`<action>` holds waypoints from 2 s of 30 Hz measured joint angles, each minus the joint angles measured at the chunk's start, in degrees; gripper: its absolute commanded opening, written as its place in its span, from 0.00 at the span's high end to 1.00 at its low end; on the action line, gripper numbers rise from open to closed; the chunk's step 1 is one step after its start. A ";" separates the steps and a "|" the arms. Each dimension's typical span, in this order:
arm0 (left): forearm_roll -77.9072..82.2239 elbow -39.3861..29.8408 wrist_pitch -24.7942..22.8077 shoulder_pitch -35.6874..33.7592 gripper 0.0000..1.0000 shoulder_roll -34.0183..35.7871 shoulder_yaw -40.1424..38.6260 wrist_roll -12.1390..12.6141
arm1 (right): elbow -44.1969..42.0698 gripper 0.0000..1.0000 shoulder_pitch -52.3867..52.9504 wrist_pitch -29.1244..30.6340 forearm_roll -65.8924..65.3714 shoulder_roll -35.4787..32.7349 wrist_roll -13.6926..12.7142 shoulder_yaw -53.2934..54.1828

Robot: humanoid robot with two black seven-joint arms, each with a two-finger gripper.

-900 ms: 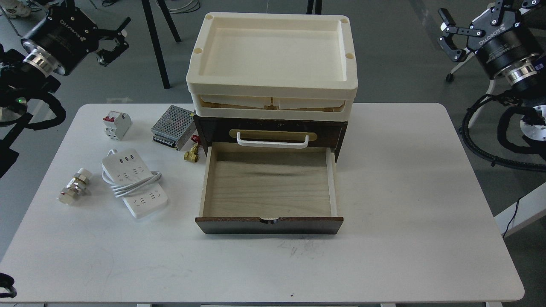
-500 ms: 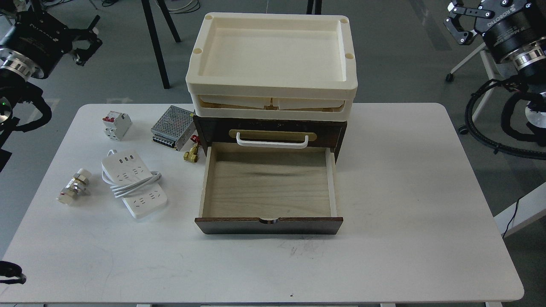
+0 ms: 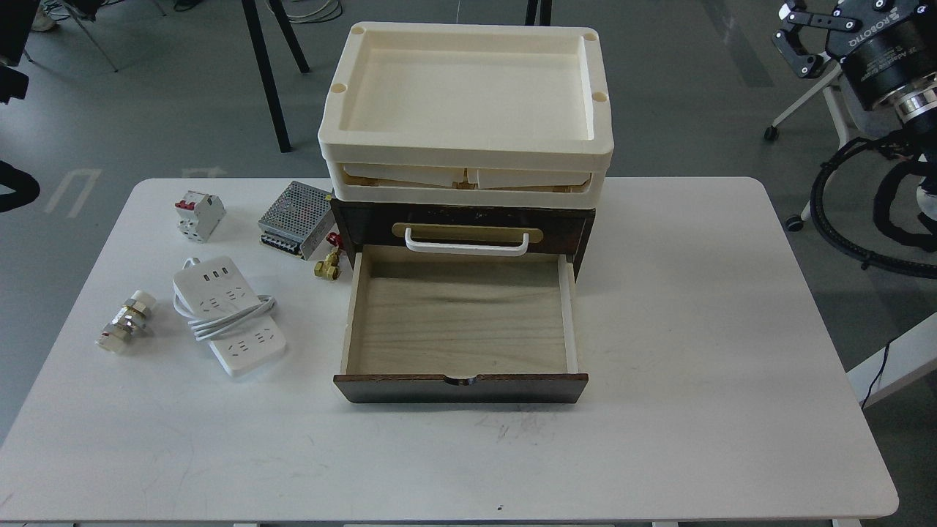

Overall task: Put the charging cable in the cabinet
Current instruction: 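Move the left arm down from its raised pose toward the table, then reach the left gripper to the white power strip with coiled cable, then close the left gripper on the white power strip and cable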

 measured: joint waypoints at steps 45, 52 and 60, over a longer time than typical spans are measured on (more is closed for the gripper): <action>133.46 15.65 14.59 8.56 0.20 -9.25 24.33 -16.74 | -0.34 0.00 -8.05 -0.16 0.88 -6.35 0.00 1.08; 133.46 17.70 15.59 8.30 0.23 -9.59 24.88 -16.74 | -0.34 0.00 -8.33 -0.16 0.89 -6.36 0.00 1.14; 133.46 25.30 21.55 7.08 0.29 -11.66 29.67 -16.74 | -0.50 0.00 -8.57 -0.09 0.89 -6.36 0.00 1.16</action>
